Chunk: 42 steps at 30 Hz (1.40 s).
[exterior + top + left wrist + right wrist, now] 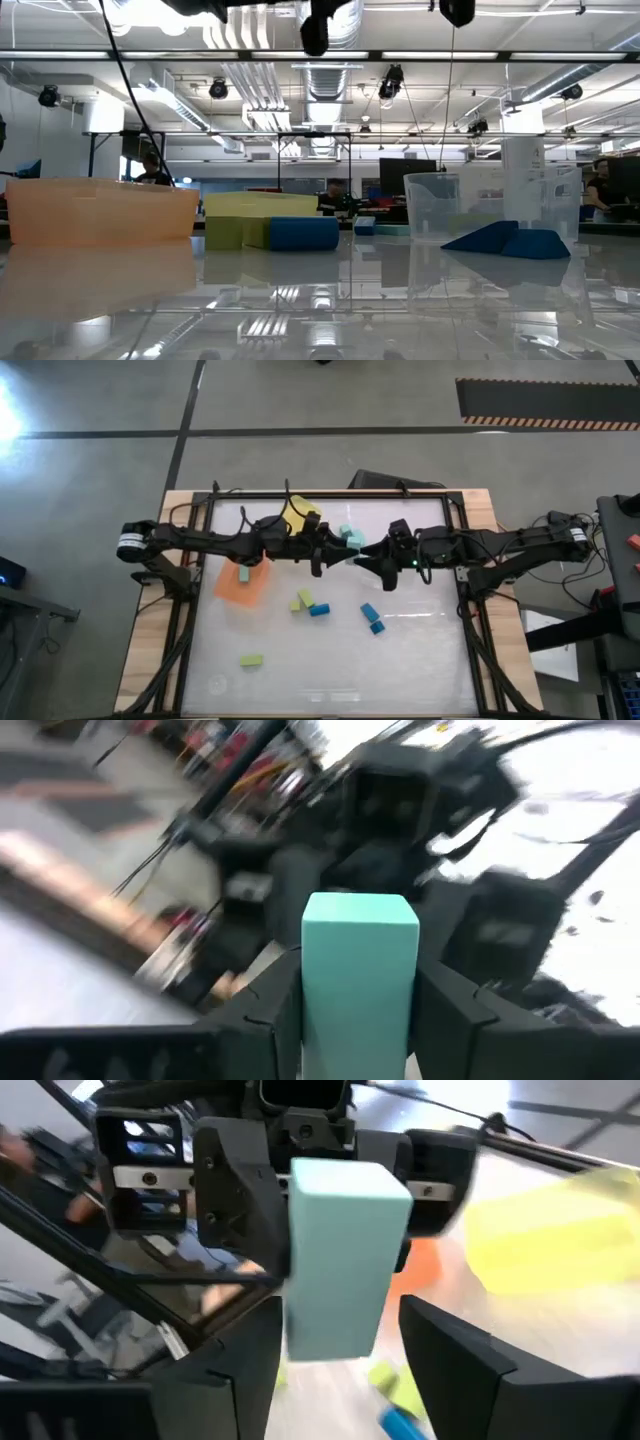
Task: Sort & place blocks by color
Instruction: Put the light blue block into the orange bin
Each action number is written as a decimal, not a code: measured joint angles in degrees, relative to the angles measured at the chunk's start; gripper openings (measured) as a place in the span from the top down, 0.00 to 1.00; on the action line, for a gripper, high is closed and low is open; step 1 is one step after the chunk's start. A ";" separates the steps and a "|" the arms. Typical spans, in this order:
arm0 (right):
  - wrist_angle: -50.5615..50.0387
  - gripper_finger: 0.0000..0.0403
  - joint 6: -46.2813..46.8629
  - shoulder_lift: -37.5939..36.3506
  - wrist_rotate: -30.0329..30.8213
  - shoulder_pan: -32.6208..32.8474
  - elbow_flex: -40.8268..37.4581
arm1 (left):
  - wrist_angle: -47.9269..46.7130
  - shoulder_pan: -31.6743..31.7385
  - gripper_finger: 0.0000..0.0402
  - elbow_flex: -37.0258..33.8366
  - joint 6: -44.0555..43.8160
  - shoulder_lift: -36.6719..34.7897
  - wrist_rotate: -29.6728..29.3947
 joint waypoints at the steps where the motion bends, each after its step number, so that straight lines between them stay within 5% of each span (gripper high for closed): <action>1: -1.21 0.51 0.19 -0.40 0.01 -0.22 0.00 | -3.35 0.39 0.70 -0.05 -0.43 -0.63 0.02; 11: -18.11 0.50 4.11 -5.02 0.47 -1.39 0.07 | -58.59 7.47 0.70 -0.31 -2.89 -8.45 -3.06; 18: -19.73 0.50 3.96 -4.61 0.47 -1.39 0.07 | -92.63 12.77 0.70 -0.88 -2.56 -9.95 -7.91; 38: -19.73 0.50 -0.44 -4.18 0.47 -1.39 0.07 | -89.64 15.38 0.70 -13.85 -1.35 -9.39 -8.18; 42: -19.72 0.50 -0.46 -4.18 0.46 -1.39 0.07 | -89.66 15.38 0.59 -13.88 -1.36 -9.39 -8.11</action>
